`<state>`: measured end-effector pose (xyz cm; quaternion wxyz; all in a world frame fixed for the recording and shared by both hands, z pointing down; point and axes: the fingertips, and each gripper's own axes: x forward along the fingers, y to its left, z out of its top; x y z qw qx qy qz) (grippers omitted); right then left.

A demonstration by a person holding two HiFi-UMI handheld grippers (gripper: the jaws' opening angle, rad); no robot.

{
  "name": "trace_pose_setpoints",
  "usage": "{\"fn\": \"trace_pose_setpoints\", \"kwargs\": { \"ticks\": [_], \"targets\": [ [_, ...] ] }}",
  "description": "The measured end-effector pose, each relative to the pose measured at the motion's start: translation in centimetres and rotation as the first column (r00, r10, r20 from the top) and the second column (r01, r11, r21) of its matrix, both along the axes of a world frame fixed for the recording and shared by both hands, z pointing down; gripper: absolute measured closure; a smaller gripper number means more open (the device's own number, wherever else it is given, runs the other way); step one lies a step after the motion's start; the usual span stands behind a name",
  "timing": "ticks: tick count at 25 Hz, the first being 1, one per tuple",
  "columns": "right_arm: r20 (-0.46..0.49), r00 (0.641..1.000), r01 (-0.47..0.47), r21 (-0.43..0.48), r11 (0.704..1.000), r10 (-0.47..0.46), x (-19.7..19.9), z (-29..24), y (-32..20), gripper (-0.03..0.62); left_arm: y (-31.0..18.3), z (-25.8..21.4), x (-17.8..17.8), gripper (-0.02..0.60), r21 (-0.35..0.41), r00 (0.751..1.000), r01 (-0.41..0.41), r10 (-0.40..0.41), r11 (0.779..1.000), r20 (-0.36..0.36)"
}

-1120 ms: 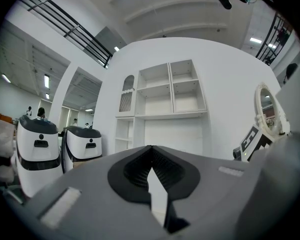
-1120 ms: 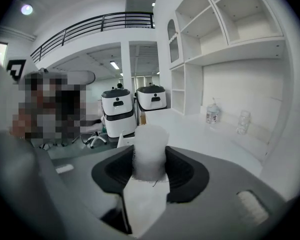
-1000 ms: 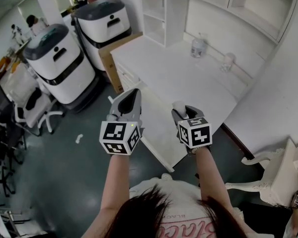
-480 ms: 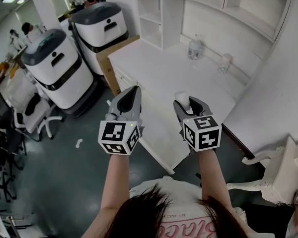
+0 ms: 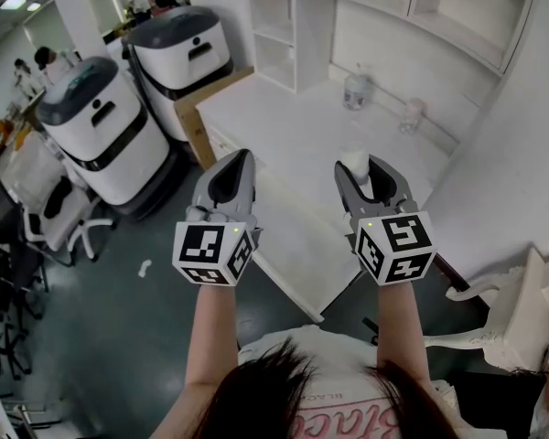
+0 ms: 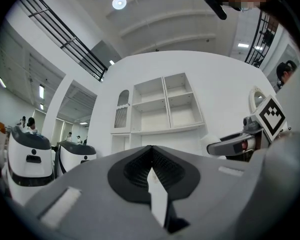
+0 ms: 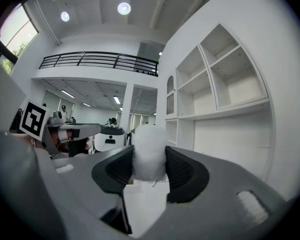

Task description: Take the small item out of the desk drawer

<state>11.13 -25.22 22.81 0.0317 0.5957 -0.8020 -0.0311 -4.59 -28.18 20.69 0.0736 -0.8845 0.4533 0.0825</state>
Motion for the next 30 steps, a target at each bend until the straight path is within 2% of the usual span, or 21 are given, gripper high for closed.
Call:
{"fn": "trace_pose_setpoints", "kwargs": {
  "ticks": [5,13,22,30],
  "targets": [
    [0.0,1.0,-0.024,0.114,0.993,0.025,1.2,-2.6,1.3,0.424,0.7,-1.6,-0.1,0.568,0.044,1.0,-0.009,0.01,0.999,-0.011],
    [-0.013,0.999,-0.045,0.267,0.963,0.05,2.7,-5.9,3.4,0.424,1.8,-4.2,-0.4,0.568,0.115,1.0,-0.016,0.019,0.993,-0.023],
    [-0.024,0.996,-0.076,0.319,0.945,0.089,3.2,-7.3,4.5,0.423,3.2,-6.7,-1.0,0.568,0.178,1.0,-0.002,0.004,0.984,-0.011],
    [-0.054,0.992,-0.089,0.321,0.943,0.112,3.2,-7.3,4.9,0.424,3.5,-6.8,-0.7,0.568,0.184,1.0,-0.016,0.017,0.983,-0.001]
  ]
}}
